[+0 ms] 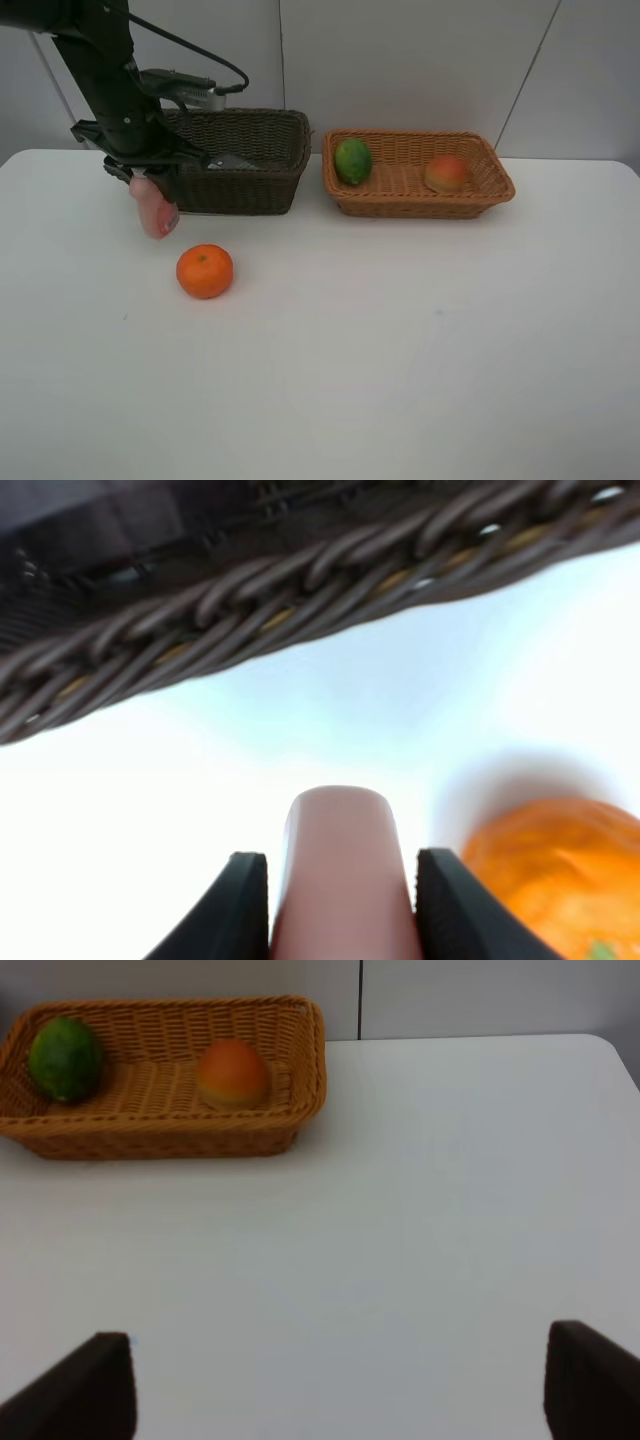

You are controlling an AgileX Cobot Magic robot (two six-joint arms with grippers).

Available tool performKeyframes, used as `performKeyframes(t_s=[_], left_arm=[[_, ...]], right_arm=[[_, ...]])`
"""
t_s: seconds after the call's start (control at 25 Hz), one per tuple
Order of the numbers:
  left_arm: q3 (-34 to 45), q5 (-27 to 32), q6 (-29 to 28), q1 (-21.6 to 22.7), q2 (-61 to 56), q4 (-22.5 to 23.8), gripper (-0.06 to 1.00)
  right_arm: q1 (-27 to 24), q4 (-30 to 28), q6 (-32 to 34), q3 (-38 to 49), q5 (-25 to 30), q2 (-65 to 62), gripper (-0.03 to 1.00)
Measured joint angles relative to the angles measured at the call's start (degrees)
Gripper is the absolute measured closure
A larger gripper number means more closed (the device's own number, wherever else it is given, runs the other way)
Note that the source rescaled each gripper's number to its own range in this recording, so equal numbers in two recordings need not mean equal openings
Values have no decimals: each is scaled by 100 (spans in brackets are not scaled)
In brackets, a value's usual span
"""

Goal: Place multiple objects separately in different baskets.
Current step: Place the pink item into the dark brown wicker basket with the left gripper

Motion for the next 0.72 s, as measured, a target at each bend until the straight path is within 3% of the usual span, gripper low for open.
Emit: performKeyframes(t_s=[0.48, 0.72], left_arm=[[0, 5, 0, -105, -1028, 15, 55], [0, -513, 0, -105, -1278, 18, 55]], right_arm=[[0, 0, 0, 0, 0, 0, 9], [0, 0, 0, 0, 0, 0, 9]])
